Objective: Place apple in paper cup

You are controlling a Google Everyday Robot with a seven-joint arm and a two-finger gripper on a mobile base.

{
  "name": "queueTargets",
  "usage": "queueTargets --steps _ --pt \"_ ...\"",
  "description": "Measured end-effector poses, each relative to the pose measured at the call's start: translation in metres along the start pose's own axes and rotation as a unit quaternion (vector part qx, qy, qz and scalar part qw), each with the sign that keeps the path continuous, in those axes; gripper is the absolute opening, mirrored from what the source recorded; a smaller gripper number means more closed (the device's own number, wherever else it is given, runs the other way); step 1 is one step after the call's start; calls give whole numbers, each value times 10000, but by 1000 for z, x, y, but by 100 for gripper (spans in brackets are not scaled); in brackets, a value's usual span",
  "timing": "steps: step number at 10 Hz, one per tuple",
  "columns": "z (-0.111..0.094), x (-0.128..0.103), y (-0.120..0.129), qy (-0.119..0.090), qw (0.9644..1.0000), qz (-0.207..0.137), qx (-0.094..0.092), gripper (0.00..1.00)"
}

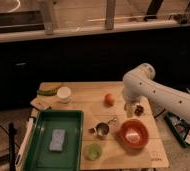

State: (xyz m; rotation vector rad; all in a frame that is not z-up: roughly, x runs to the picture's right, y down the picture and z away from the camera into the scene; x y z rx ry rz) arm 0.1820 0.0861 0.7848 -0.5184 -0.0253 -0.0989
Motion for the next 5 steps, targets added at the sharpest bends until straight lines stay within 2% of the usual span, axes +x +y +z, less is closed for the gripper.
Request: queueTargets --steps 2,5 --pt "5 -7 -5 -17 10000 -57 21 80" --pt "13 -4 -16 -47 9999 -146 42 80"
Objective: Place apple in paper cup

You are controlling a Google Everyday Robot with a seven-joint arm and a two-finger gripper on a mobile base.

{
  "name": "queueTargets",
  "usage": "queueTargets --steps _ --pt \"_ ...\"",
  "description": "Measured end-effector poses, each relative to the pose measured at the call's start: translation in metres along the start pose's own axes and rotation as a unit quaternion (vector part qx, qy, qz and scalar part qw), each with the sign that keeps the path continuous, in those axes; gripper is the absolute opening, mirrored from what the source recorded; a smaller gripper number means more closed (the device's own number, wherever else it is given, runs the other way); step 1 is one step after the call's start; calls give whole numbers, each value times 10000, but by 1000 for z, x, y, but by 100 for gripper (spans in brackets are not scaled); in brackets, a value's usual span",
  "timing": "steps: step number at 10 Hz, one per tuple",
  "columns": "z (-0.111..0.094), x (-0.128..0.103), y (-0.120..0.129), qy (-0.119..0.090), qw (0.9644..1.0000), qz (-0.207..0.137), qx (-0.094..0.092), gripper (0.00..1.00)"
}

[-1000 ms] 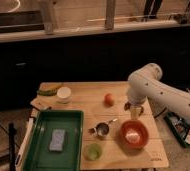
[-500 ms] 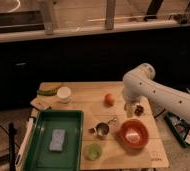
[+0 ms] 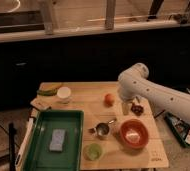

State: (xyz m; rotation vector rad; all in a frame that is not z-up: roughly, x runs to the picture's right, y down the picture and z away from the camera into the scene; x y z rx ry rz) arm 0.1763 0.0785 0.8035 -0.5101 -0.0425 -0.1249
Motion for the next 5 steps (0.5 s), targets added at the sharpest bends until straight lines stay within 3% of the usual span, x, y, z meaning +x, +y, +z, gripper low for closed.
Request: queueTargets --steps 5 --pt "13 -5 -20 -56 9998 -181 47 80"
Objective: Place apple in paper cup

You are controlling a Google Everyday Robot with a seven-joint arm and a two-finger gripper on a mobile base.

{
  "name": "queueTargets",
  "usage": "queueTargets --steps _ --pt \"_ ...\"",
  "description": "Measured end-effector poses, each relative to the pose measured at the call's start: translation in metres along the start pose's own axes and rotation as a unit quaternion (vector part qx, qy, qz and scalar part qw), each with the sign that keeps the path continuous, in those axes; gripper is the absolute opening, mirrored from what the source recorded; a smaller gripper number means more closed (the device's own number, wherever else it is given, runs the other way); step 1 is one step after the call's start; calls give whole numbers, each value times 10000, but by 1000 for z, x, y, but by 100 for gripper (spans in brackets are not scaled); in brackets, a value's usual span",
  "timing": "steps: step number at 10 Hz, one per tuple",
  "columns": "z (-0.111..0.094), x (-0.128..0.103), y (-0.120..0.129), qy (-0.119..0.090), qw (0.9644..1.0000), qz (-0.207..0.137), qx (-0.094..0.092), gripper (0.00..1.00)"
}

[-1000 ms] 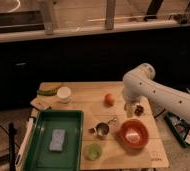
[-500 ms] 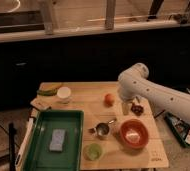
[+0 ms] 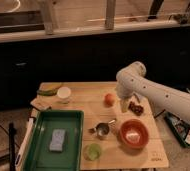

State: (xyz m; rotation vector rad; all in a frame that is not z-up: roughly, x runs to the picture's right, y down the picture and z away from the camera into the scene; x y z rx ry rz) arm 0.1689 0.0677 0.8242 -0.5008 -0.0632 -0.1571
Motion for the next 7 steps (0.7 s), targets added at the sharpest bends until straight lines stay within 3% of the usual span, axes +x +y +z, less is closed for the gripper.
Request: queueTargets --steps 7 --pt "18 -3 -19 -62 9997 -247 0 80"
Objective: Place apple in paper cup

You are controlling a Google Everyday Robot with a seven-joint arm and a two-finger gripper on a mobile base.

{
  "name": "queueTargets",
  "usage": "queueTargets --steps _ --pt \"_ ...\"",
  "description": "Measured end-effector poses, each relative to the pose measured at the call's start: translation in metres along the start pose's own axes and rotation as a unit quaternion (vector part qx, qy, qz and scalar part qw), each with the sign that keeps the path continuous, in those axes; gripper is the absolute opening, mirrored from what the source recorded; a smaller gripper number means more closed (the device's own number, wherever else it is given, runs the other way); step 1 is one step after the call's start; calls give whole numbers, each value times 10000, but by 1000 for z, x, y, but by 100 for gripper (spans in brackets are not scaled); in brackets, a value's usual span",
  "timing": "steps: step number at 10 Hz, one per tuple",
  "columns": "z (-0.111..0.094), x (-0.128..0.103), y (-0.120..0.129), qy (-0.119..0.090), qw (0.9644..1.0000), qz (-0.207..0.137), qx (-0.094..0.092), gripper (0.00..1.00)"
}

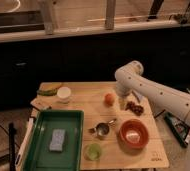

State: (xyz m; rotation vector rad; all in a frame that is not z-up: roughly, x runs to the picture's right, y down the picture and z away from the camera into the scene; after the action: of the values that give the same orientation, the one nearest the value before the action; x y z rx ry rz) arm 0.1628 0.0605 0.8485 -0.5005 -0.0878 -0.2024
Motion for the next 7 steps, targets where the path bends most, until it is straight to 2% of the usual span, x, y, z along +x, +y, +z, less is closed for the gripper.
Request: queueTargets --steps 7 --pt "19 -3 -16 -92 9992 -392 0 80"
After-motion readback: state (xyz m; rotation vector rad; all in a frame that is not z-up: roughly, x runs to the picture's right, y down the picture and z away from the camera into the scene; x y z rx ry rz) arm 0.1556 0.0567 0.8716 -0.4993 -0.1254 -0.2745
